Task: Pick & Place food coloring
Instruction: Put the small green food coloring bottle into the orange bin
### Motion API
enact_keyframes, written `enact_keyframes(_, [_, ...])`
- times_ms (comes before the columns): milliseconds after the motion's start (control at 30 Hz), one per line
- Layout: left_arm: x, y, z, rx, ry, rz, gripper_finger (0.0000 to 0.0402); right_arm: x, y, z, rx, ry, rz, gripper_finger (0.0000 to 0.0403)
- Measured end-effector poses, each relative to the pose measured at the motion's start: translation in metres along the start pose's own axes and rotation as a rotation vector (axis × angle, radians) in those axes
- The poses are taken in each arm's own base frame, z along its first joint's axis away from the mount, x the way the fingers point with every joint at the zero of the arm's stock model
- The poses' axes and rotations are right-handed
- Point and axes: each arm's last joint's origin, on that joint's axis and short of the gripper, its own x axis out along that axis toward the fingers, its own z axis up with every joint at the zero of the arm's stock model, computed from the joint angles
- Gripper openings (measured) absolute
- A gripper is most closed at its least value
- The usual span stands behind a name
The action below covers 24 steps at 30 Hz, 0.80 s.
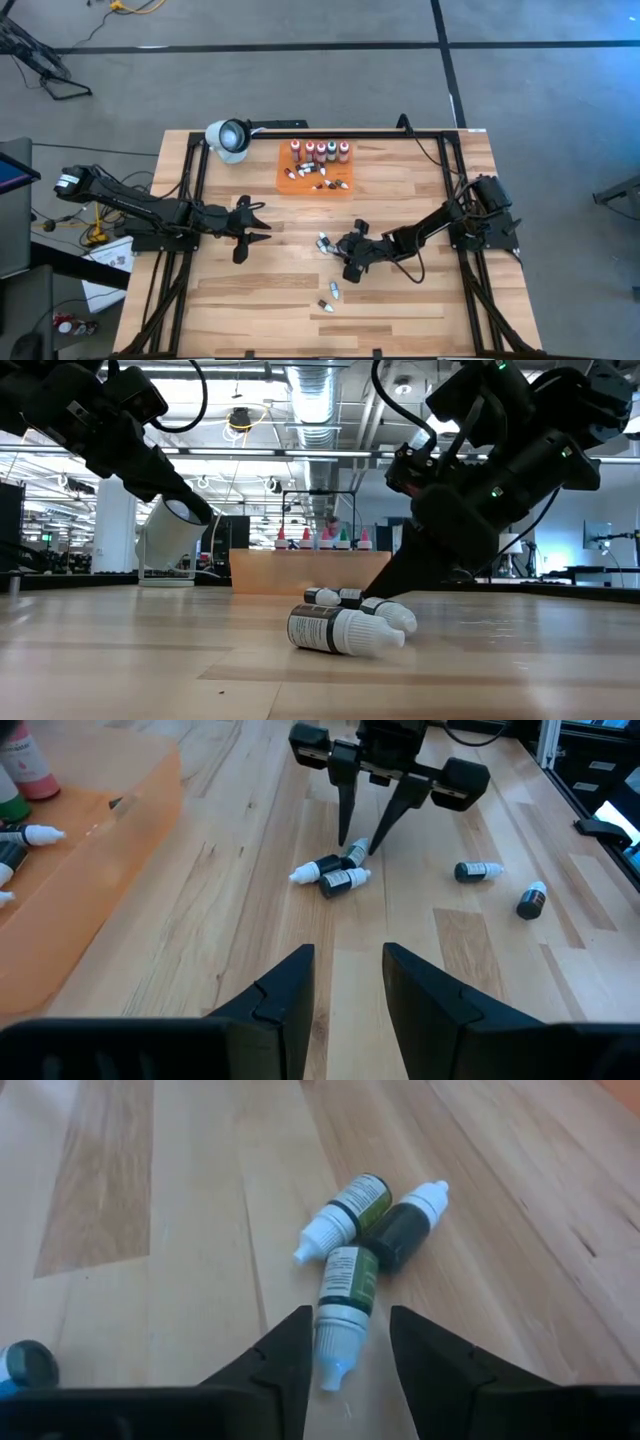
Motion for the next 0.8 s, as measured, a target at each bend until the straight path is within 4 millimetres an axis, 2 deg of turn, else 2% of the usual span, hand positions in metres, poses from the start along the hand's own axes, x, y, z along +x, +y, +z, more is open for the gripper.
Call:
enact_keyframes(567, [0.0,0.0,0.0,0.0,0.0,0.0,0.0113,-0.0001,-0.0014,-0.0032,-0.007,0.03,-0.018,0.0069])
enact_keyframes(800, [0.0,0.0001,-0.0004,0.001,0.004,0.001,0.0113,-0.0001,-0.0014,-0.0031,-0.014,0.029,-0.018,0.0063])
